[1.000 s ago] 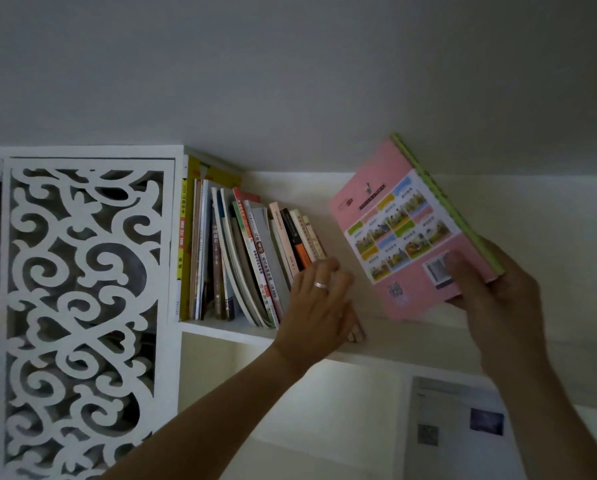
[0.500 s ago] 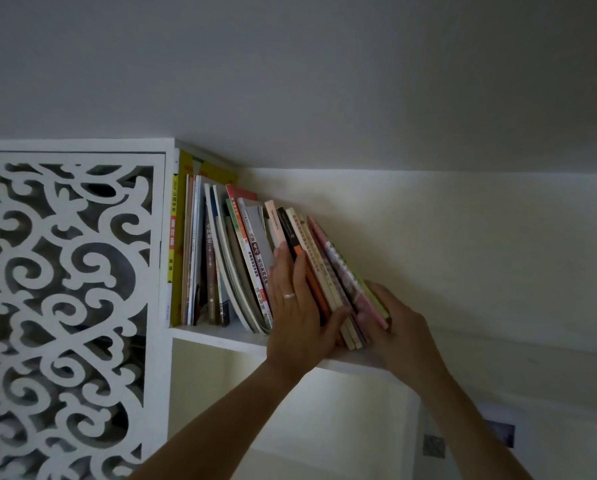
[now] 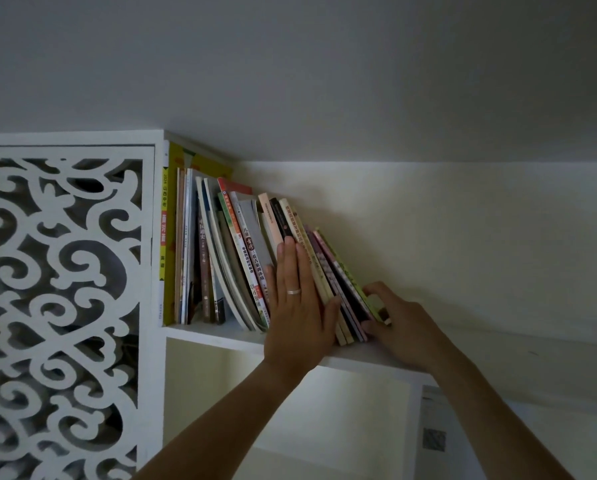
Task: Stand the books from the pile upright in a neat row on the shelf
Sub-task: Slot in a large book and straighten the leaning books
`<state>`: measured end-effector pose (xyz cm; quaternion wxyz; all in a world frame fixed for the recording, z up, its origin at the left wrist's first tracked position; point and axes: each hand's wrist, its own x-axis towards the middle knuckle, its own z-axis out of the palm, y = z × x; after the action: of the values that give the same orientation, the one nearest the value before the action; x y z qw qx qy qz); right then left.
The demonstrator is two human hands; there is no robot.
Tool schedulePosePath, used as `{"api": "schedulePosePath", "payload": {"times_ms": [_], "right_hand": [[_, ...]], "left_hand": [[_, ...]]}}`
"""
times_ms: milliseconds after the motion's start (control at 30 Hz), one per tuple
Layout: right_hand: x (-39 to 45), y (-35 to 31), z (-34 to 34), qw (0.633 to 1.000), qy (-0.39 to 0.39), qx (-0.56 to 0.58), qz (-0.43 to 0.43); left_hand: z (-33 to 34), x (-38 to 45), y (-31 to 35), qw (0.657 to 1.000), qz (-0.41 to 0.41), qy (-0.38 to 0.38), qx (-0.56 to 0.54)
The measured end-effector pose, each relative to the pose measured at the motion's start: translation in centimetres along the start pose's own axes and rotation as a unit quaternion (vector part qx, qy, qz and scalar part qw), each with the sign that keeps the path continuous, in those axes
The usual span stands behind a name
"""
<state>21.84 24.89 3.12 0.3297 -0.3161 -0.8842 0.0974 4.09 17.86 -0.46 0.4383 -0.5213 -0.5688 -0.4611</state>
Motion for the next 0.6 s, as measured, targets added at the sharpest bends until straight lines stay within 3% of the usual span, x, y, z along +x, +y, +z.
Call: {"api": "schedulePosePath", "payload": {"times_ms": [233, 600], "right_hand": [[1.4, -0.3, 2.1, 0.993, 0.017, 0.107, -0.053], [1.2, -0.6, 3.3, 0.994, 0.017, 0.102, -0.045]], "left_hand": [[0.5, 0.0, -0.3, 1.000, 0.002, -0.007, 0.019], [0.3, 0.1, -0.7, 1.000, 0.018, -0.020, 0.013]]}}
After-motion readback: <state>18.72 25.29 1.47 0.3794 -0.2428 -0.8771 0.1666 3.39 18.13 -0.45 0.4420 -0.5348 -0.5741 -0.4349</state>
